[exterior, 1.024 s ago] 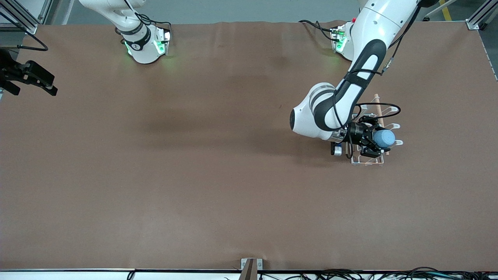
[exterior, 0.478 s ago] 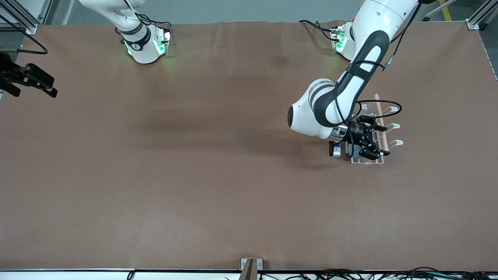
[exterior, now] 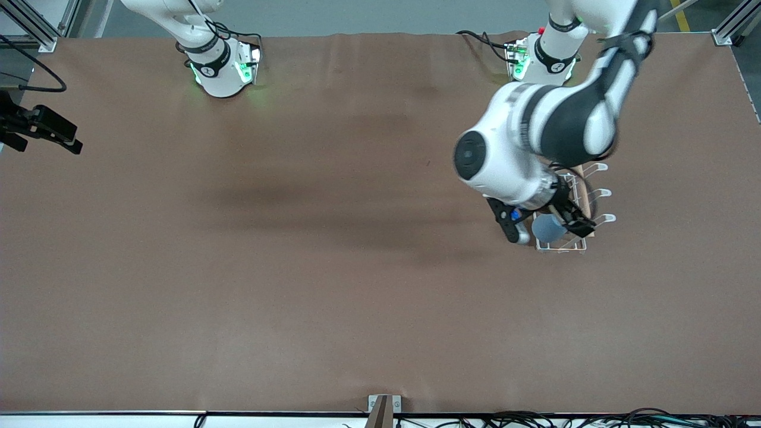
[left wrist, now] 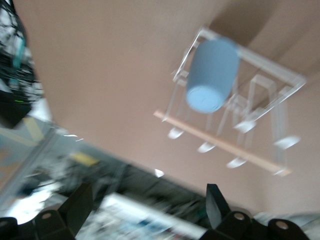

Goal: Hang cup on cup holder
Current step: 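Open the left gripper and raise it away from the holder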

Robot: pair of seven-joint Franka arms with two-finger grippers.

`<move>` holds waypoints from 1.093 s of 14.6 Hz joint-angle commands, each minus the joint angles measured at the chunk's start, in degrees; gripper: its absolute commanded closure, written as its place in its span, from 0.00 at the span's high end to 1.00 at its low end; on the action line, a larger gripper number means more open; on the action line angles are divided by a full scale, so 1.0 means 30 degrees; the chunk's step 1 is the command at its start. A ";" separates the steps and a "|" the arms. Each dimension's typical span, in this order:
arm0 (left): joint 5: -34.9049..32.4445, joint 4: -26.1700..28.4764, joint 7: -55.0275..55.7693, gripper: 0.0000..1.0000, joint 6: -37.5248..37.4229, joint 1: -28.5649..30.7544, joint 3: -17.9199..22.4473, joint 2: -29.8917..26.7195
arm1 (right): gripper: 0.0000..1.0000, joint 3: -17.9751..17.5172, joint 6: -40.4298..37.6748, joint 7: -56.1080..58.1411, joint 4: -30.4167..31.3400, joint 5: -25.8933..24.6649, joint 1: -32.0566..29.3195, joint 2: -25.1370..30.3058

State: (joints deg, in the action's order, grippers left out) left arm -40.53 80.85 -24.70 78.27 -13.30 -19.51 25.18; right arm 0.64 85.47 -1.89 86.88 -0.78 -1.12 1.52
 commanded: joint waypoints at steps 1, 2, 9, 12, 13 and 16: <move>0.2750 -0.0730 0.3007 1.00 0.0307 0.0711 -0.0177 -0.0627 | 0.98 -0.0154 -0.0015 0.0043 0.0337 0.0552 -0.0476 0.0108; 0.3571 -0.0730 0.4412 1.00 0.0395 0.0944 -0.0148 -0.1007 | 0.98 -0.0154 -0.0015 0.0043 0.0337 0.0552 -0.0505 0.0108; 1.0655 -0.0527 0.9699 1.00 0.2178 0.3550 0.0115 -0.4255 | 0.98 -0.0124 -0.0103 0.1214 0.0337 0.0523 -0.0798 0.0079; 1.1664 -0.0234 0.9289 1.00 0.2360 0.3525 0.1812 -0.5663 | 0.98 -0.0124 -0.0103 0.1274 0.0337 0.0523 -0.0828 0.0079; 1.1752 0.0116 0.9260 1.00 0.2301 0.3554 0.2308 -0.6075 | 0.98 -0.0124 -0.0074 0.1303 0.0337 0.0523 -0.0828 0.0079; 1.3334 0.1345 0.9260 1.00 0.1978 0.3467 0.4329 -0.7570 | 0.98 -0.0124 -0.0044 0.1506 0.0337 0.0552 -0.0828 0.0049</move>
State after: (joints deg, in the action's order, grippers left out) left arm -2.80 80.05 3.22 83.83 -2.63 -9.71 6.74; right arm 0.71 85.17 1.20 87.07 -0.23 -2.65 1.08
